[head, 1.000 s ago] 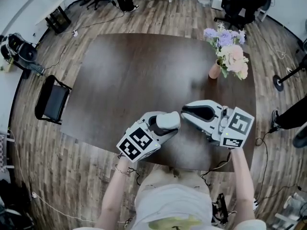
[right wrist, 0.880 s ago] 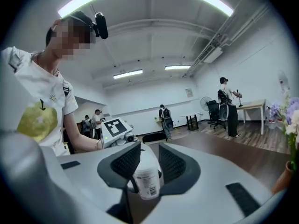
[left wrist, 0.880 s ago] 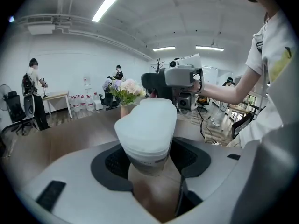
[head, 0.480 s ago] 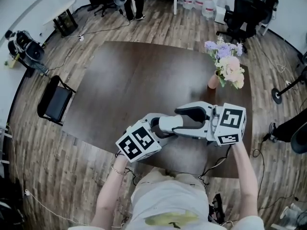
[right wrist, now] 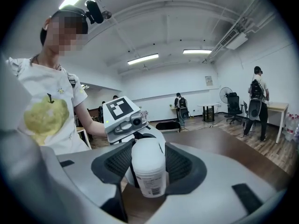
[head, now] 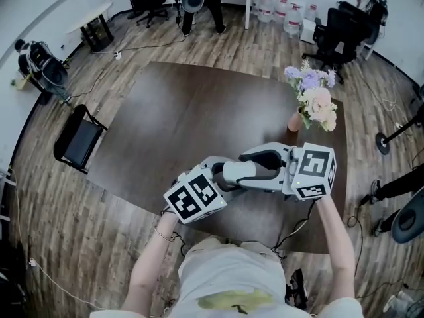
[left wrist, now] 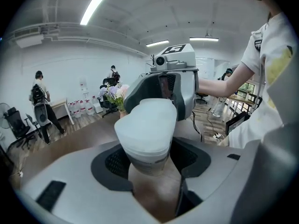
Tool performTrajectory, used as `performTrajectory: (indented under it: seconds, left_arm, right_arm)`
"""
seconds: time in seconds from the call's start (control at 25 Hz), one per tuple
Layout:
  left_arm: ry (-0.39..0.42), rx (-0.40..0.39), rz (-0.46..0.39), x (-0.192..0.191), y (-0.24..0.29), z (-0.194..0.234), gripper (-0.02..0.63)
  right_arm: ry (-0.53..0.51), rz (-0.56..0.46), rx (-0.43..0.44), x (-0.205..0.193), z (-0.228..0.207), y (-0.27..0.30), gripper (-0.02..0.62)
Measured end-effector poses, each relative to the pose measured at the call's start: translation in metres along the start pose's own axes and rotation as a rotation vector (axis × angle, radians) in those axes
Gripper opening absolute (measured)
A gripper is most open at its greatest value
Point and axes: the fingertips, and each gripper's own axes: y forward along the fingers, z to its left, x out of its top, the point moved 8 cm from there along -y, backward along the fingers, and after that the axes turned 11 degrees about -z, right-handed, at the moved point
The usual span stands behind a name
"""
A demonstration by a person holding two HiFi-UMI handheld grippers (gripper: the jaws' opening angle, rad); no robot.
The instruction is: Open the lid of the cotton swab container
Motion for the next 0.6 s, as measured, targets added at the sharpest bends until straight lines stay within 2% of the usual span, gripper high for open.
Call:
performTrajectory:
  seconds: [0.16, 0.28, 0.6]
  left_arm:
    - [0.042, 0.031, 0.014, 0.0, 0.001, 0.001, 0.264]
    - [0.012, 0.025, -0.002, -0.003, 0.002, 0.002, 0.262]
    - [0.087, 0.079, -0.029, -0.01, -0.001, 0.002, 0.263]
  right_arm:
    - [0.137, -0.069, 0.013, 0.001, -0.008, 0.0, 0.218]
    - [0.213, -0.091, 0.014, -0.001, -0.014, 0.001, 0.218]
    - [0.586, -0.159, 0.055, -0.007, -0.034, 0.003, 0.218]
